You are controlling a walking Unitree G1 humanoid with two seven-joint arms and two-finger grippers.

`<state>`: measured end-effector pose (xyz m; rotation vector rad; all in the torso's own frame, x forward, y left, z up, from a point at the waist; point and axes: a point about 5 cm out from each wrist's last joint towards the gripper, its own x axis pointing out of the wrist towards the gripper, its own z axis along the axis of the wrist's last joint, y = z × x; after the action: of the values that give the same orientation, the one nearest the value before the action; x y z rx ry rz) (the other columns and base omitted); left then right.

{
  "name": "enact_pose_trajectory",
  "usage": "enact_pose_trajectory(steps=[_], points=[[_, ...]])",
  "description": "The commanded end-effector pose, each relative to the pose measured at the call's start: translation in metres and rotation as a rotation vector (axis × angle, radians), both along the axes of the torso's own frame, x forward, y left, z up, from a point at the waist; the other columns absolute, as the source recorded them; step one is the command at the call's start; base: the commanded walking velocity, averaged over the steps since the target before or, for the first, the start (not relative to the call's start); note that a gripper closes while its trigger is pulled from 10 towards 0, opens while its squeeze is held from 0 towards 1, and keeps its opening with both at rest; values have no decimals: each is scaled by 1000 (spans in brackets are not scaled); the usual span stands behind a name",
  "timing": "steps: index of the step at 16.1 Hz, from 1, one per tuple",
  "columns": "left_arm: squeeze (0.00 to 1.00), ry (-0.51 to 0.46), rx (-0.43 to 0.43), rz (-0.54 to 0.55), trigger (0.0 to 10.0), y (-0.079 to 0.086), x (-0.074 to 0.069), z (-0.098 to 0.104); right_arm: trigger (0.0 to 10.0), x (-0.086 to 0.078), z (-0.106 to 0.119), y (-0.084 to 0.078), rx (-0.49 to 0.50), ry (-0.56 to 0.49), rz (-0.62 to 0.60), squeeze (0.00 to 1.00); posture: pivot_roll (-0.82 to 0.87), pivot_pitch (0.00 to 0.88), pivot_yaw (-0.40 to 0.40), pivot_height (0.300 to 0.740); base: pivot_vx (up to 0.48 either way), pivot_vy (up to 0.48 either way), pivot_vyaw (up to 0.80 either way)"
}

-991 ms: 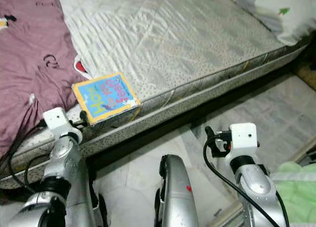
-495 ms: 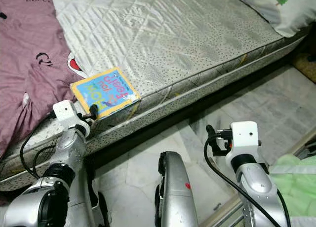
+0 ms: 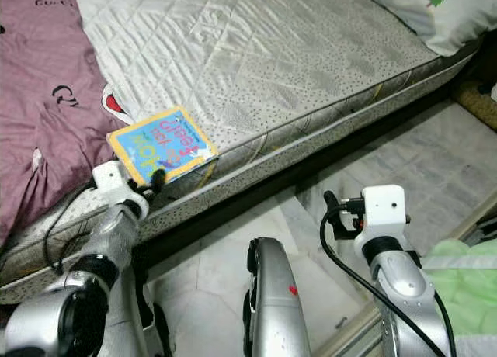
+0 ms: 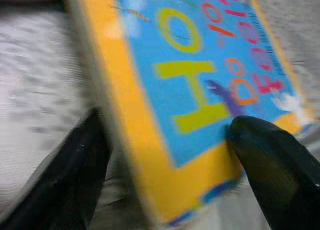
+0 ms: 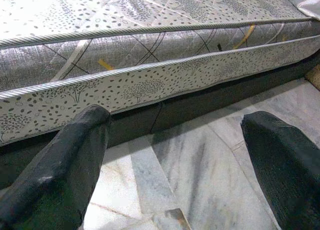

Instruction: Clean up the room

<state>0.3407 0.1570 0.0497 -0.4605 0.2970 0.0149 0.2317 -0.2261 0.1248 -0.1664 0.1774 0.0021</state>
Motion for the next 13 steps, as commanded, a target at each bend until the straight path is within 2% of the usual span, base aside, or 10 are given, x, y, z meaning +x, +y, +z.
enact_pose_trajectory(steps=[1, 3, 4, 5, 11, 13], points=[[0, 65, -66, -55, 10000, -14, -6, -12, 10000, 0, 1, -7, -23, 4, -22, 0, -256, 165, -96, 548, 0, 0, 0], [0, 77, -163, -71, 10000, -19, -7, -14, 10000, 1, 3, -8, -29, -2, -24, 0, -265, 161, -95, 548, 0, 0, 0], [0, 73, -195, -72, 4980, -20, -7, -13, 10000, 1, 3, -9, -32, -3, -24, 0, -268, 159, -96, 548, 0, 0, 0], [0, 59, -290, -64, 0, -21, -6, -12, 10000, 1, 4, -10, -42, -4, -26, 0, -274, 155, -98, 548, 0, 0, 0], [0, 24, -432, 36, 0, -6, -2, -8, 10000, 8, 4, -8, -48, -16, -17, 0, -263, 137, -98, 548, 0, 0, 0], [0, 22, -438, 41, 0, -5, -2, -7, 10000, 9, 4, -7, -46, -18, -14, 0, -261, 135, -98, 548, 0, 0, 0]])
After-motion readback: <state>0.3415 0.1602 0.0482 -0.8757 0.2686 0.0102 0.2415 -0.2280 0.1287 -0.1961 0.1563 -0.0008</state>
